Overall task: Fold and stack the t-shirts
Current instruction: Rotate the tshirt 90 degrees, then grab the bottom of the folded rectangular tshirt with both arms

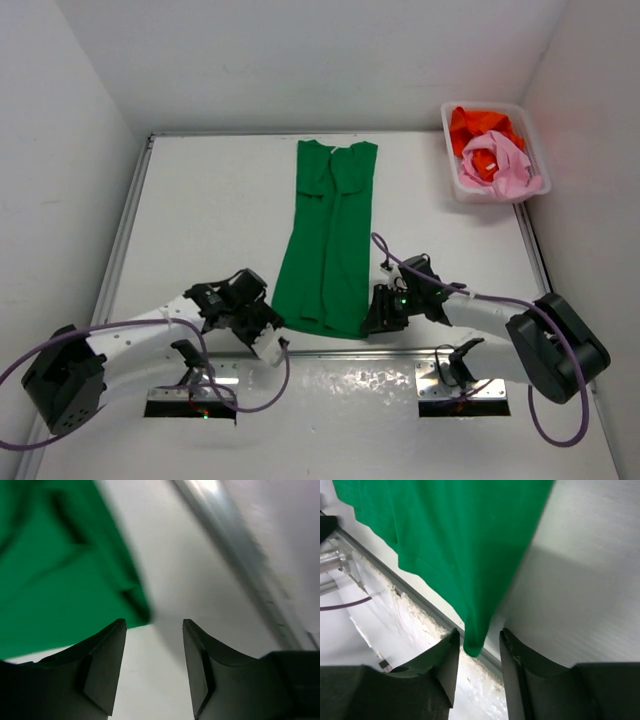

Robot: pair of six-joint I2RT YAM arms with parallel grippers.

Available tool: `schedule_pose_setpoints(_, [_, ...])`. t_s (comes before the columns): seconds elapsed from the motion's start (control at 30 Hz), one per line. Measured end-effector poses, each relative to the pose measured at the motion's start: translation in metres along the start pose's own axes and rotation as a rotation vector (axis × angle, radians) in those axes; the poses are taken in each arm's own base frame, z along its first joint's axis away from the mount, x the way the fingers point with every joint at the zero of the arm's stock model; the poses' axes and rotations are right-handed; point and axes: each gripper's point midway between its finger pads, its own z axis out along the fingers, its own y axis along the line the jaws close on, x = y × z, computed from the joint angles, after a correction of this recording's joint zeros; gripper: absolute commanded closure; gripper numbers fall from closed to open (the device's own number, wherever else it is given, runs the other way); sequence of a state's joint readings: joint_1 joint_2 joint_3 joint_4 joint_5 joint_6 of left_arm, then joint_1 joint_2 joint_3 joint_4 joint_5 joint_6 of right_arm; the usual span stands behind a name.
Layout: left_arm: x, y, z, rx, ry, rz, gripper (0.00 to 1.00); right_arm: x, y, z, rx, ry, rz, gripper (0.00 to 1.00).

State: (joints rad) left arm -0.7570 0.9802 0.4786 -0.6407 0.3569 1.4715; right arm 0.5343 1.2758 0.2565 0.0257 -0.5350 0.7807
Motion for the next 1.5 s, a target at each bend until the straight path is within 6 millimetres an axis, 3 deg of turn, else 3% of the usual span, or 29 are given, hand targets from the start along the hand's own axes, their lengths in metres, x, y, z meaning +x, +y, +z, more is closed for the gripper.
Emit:
schedule_pose_setpoints(0.07, [0.014,-0.032,0.016,0.093,0.024,0.06,0.51,0.001,-0.001,-0.003,0.01,0.007,-0.011,0.6])
schedule_pose_setpoints(0.1, [0.015,-0.035,0.019,0.111,0.019,0.096,0.51,0.002,-0.002,-0.003,0.016,0.011,-0.012,0.61])
schedule_pose_setpoints(0.3, [0.008,-0.008,0.029,0.057,-0.018,0.256,0.5,0.003,-0.003,-0.003,0.03,0.03,-0.005,0.62])
schedule_pose_setpoints(0.4, [0.004,0.004,0.035,0.027,-0.04,0.304,0.53,0.004,-0.003,-0.002,0.03,0.041,0.001,0.71])
schedule_pose_setpoints(0.47, [0.0,0.009,0.04,0.014,-0.058,0.323,0.62,0.004,-0.005,-0.002,0.037,0.045,0.006,0.77])
schedule_pose_setpoints(0.6, [-0.01,0.009,0.048,0.024,-0.103,0.322,0.92,0.004,-0.009,-0.001,0.059,0.043,0.012,1.0])
schedule_pose_setpoints(0.67, [-0.013,0.005,0.05,0.038,-0.123,0.291,1.0,0.004,-0.01,0.0,0.065,0.042,0.02,1.0])
schedule_pose_setpoints(1.07, [-0.05,0.028,0.031,-0.022,-0.24,0.07,1.0,-0.035,-0.002,-0.013,0.128,-0.014,-0.02,1.0])
schedule_pose_setpoints(1.33, [-0.069,0.027,0.031,-0.026,-0.276,-0.044,1.0,-0.018,-0.008,-0.024,0.164,0.072,-0.048,1.0])
schedule_pose_setpoints(1.37, [-0.065,0.03,0.029,-0.036,-0.265,-0.106,1.0,-0.022,-0.004,-0.028,0.166,0.07,-0.051,1.0])
schedule_pose_setpoints(1.43, [-0.06,0.047,0.018,-0.077,-0.271,-0.225,1.0,-0.048,0.014,-0.038,0.151,0.018,-0.073,1.0])
schedule_pose_setpoints(1.5, [-0.046,0.084,-0.003,-0.179,-0.266,-0.354,1.0,-0.088,0.035,-0.051,0.123,-0.082,-0.103,1.0])
